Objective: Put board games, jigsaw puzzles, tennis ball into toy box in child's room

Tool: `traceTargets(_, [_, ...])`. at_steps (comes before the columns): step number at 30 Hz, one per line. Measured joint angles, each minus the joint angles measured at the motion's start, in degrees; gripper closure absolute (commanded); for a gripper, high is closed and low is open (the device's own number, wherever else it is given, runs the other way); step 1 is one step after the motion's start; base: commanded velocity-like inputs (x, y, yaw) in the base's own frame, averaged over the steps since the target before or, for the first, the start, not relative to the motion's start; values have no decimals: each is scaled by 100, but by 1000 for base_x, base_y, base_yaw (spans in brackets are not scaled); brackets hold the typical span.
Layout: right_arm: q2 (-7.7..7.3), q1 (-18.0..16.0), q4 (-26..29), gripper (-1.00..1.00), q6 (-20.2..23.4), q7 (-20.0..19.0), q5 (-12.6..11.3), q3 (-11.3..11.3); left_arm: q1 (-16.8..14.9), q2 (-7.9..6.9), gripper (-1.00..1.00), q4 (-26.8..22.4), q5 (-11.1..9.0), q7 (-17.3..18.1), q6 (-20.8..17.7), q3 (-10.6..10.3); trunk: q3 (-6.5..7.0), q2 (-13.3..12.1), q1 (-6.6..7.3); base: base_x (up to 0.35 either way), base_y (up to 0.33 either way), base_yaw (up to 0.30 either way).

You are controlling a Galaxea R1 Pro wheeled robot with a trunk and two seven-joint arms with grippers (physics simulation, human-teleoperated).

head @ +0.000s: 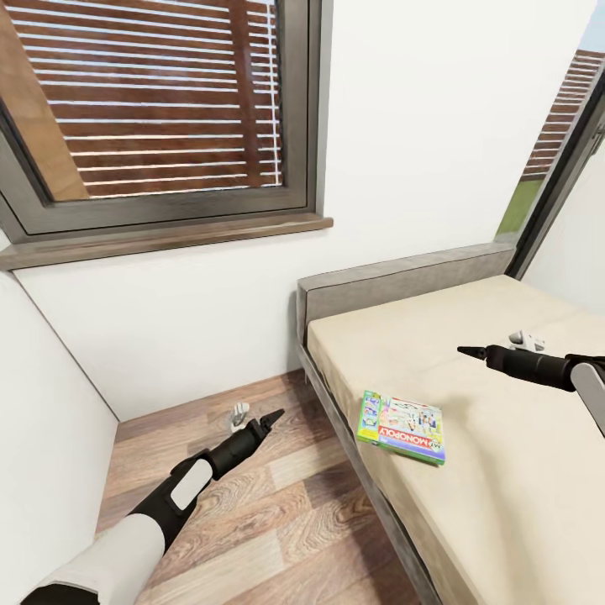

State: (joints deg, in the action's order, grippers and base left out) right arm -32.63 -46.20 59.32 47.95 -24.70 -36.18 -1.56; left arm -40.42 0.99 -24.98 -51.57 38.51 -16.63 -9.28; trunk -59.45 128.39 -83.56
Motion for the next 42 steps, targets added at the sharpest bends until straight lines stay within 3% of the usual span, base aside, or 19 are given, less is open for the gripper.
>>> traceTargets(15, [2, 2, 32, -100, 3, -7, -1, 6, 2, -3, -100, 223, 4, 208, 1, 5, 0, 0, 0, 0, 0, -32])
traceTargets(42, [2, 262, 465, -100, 26, -2, -5, -2, -40, 18, -100, 471, 5, 223, -5, 7, 0, 0, 0, 0, 0, -83])
